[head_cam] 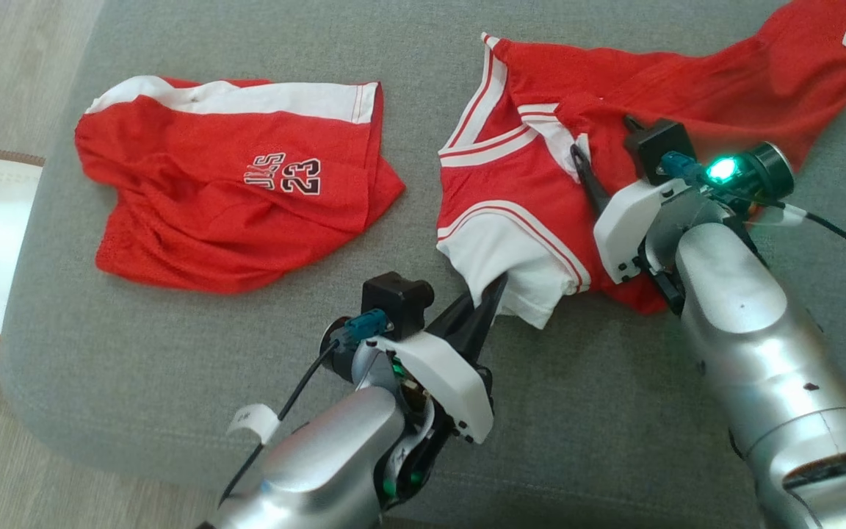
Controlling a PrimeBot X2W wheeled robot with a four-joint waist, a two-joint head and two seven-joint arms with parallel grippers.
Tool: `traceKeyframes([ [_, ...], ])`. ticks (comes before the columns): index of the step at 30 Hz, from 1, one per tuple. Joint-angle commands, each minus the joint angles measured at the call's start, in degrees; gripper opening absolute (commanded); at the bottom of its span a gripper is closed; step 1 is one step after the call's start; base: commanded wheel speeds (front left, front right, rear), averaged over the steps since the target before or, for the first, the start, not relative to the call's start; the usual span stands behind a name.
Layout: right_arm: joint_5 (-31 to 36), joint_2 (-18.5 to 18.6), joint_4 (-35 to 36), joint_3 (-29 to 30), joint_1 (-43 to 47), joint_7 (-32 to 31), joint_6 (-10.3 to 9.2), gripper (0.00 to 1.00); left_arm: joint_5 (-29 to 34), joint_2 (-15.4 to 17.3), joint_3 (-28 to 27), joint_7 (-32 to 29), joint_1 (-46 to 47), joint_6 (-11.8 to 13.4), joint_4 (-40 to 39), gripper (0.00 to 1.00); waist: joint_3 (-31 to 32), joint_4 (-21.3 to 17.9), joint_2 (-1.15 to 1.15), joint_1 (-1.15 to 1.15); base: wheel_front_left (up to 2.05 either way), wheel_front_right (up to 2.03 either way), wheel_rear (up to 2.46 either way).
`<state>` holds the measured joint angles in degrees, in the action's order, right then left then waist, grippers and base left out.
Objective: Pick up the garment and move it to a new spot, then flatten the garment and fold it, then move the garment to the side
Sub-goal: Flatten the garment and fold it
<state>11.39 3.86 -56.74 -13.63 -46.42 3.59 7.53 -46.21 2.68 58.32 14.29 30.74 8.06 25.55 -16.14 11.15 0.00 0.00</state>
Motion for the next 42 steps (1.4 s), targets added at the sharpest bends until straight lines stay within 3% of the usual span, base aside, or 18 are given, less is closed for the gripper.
traceKeyframes([
  [1, 0.33, -0.98, 1.35, -0.39, -1.17, 0.77, -0.04, 1.00, -0.44, 0.20, -1.50, 0.71, 1.58, 0.15, -1.73, 0.00, 0.14, -0.02, 0.00, 0.00, 0.00, 0.00, 0.00],
  [4, 0.59, -0.98, 1.51, 0.53, -0.96, 1.19, -0.04, 1.00, -0.47, 0.20, -1.45, 0.71, 1.46, 0.18, -1.67, 0.00, 0.32, -0.13, 0.00, 0.00, 0.00, 0.00, 0.00],
  [5, 0.61, -0.98, 1.54, 0.80, -0.94, 1.25, -0.04, 0.56, -0.47, 0.20, -1.45, 0.71, 1.44, 0.19, -1.67, 0.00, 0.36, -0.16, 0.00, 0.00, 0.00, 0.00, 0.00],
  [6, 0.74, -0.98, 1.62, 1.10, -0.97, 1.37, -0.04, 0.00, -0.48, 0.20, -1.46, 0.71, 1.43, 0.20, -1.68, 0.00, 0.38, -0.20, 0.00, 0.00, 0.00, 0.00, 0.00],
  [16, 0.46, -0.98, 1.74, 5.08, -1.38, 3.35, -0.04, 0.00, -0.50, 0.20, -2.41, 0.71, 1.70, 0.41, -1.37, 0.00, 0.52, -0.78, 0.00, 0.00, 0.00, 0.00, 0.00],
  [28, -2.86, -0.98, 4.17, 13.52, 1.85, 8.84, -0.04, 0.00, 1.01, 0.20, -7.34, 0.71, -1.11, 0.10, 1.12, 0.00, 5.16, -5.80, 0.00, 0.00, 0.00, 0.00, 0.00],
  [29, -3.38, -0.98, 4.98, 13.94, 2.61, 9.35, -0.04, 0.00, 1.17, 0.20, -7.57, 0.71, -1.40, 0.02, 1.28, 0.10, 5.66, -6.04, 0.00, 0.00, 0.00, 0.00, 0.00],
  [33, -4.47, -0.98, 8.38, 15.01, 5.73, 10.50, -0.04, 0.00, 1.57, 0.20, -8.31, 0.71, -2.49, -0.13, 1.83, 0.19, 7.36, -6.54, 0.00, 0.00, 0.00, 0.00, 0.00],
  [35, -5.58, -0.98, 11.31, 15.69, 8.47, 10.91, -0.04, 0.00, 1.80, 0.20, -8.90, 0.71, -3.49, -0.16, 2.22, 0.34, 8.71, -6.77, 0.00, 0.00, 0.00, 0.00, 0.00],
  [36, -6.08, -0.98, 13.03, 16.11, 9.90, 11.04, -0.04, 0.00, 1.93, 0.20, -9.19, 0.71, -4.07, -0.18, 2.46, 0.45, 9.35, -6.93, 0.00, 0.00, 0.00, 0.00, 0.00],
  [37, -6.58, -0.98, 14.93, 16.53, 11.36, 11.14, -0.04, 0.00, 2.11, 0.20, -9.51, 0.71, -4.67, -0.08, 2.74, 0.93, 10.00, -7.12, 0.00, 0.00, 0.00, 0.00, 0.00],
  [38, -7.24, -0.98, 16.97, 16.83, 12.85, 11.21, -0.04, 0.00, 2.27, 0.20, -9.87, 0.71, -5.30, -0.02, 2.97, 1.00, 10.66, -7.38, 0.00, 0.00, 0.00, 0.00, 0.00],
  [39, -7.74, -0.98, 19.14, 17.03, 14.39, 11.27, -0.04, 0.08, 2.45, 0.20, -10.28, 0.71, -5.98, 0.04, 3.18, 1.00, 11.32, -7.70, 0.00, 0.00, 0.00, 0.00, 0.00],
  [40, -8.04, -0.98, 21.42, 16.96, 15.98, 11.31, -0.04, 0.39, 2.74, 0.20, -10.88, 0.71, -6.64, 0.22, 3.29, 1.00, 11.88, -8.08, 0.00, 0.00, 0.00, 0.00, 0.00],
  [41, -8.46, -0.98, 23.73, 16.78, 17.64, 11.34, -0.04, 0.99, 3.19, 0.20, -11.71, 0.71, -7.30, 0.45, 3.16, 1.00, 12.46, -8.43, 0.00, 0.00, 0.00, 0.00, 0.00],
  [42, -9.00, -0.98, 25.93, 16.56, 19.37, 11.36, -0.04, 1.00, 3.69, 0.20, -12.67, 0.71, -8.05, 0.62, 2.93, 1.00, 13.05, -8.75, 0.00, 0.00, 0.00, 0.00, 0.00],
])
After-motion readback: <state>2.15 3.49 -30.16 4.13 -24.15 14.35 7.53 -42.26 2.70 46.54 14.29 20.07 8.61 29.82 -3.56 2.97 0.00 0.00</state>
